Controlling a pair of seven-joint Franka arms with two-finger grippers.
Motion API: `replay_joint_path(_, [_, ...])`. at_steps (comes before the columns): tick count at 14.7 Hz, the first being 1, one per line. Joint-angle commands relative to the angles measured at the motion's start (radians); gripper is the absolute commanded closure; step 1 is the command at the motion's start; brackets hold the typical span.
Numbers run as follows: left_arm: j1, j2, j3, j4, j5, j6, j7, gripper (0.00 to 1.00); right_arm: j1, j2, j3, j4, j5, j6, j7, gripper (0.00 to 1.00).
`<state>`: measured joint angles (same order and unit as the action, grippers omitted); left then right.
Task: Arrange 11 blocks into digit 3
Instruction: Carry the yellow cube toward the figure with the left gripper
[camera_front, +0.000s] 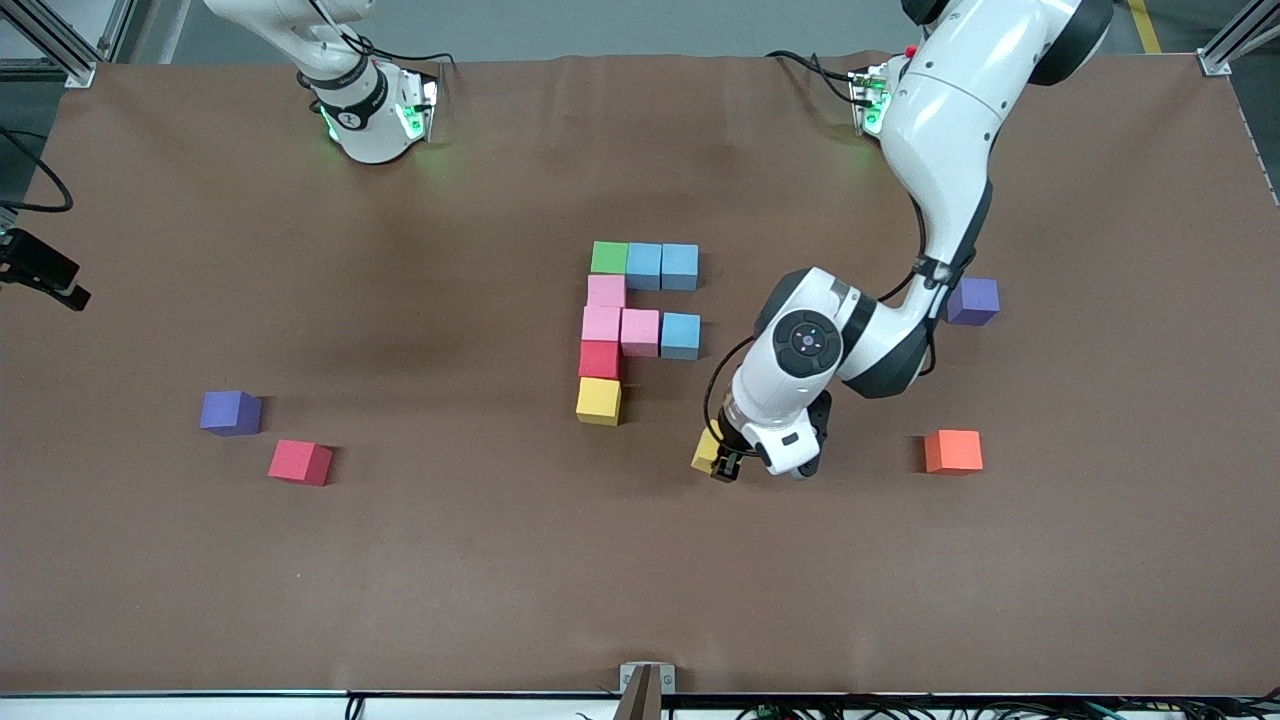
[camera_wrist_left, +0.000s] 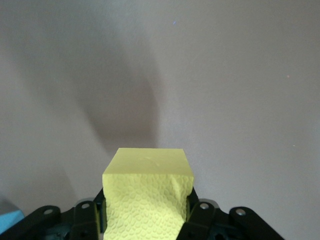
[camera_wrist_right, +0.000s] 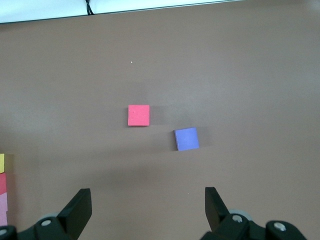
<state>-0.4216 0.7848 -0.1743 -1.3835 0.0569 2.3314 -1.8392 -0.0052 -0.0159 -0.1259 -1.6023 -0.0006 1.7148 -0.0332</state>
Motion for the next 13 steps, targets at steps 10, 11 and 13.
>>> replay_joint_path(10, [-0.18,0.099,0.11,0.113,-0.015,-0.079,-0.391,0.82,-0.01,0.002,-0.001,0.002,-0.009,0.0,-0.004,0.0])
replay_joint_path(11, [-0.19,0.099,0.11,0.113,-0.014,-0.096,-0.416,0.82,-0.01,0.002,-0.001,0.002,-0.009,0.0,-0.004,0.0])
replay_joint_path(13, [-0.213,0.103,0.11,0.113,-0.014,-0.096,-0.471,0.82,-0.01,0.002,-0.001,0.002,-0.012,0.0,-0.004,0.0])
